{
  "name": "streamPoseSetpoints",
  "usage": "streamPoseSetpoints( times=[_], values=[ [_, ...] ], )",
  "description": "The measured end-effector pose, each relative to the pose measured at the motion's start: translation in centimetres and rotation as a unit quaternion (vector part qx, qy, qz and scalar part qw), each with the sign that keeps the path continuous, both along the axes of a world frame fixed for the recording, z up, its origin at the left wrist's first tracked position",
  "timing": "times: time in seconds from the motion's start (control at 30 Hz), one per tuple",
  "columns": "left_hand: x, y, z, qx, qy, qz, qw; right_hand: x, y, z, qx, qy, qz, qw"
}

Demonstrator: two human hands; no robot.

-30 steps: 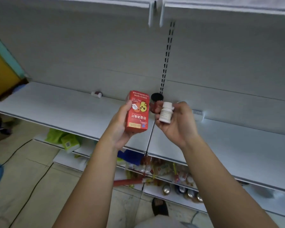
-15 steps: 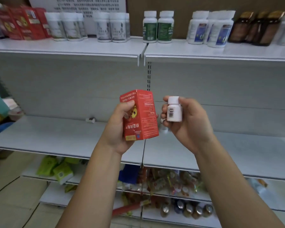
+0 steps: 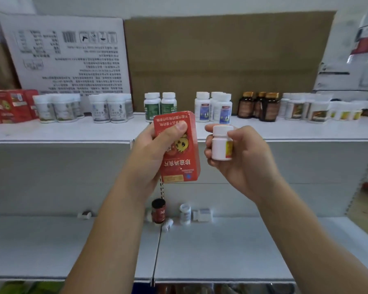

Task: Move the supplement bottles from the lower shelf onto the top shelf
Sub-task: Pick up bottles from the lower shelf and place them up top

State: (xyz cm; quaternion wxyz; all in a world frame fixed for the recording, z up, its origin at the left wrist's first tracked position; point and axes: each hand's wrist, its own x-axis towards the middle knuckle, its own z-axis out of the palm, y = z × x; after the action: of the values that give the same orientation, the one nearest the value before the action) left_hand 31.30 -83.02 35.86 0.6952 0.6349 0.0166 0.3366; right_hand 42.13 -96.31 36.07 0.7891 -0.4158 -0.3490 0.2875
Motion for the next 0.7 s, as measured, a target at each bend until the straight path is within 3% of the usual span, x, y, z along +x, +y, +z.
streamPoseSetpoints(
  times=[0.2, 0.37, 0.7],
  values=[
    [4.9, -2.1, 2.6, 0.036, 0.000, 0.007, 0.999, 5.0, -2.8, 3.0, -0.058, -0.061, -0.046, 0.995],
    [9.3, -4.9, 4.0, 0.054, 0.000, 0.015, 0.998, 9.7, -5.6, 3.8, -0.058, -0.025, -0.054, 0.997],
    [22.9, -14.6, 6.8, 0.146, 0.050, -0.028, 0.988, 21.1, -15.5, 4.7, -0.093, -0.078, -0.184, 0.975]
  ],
)
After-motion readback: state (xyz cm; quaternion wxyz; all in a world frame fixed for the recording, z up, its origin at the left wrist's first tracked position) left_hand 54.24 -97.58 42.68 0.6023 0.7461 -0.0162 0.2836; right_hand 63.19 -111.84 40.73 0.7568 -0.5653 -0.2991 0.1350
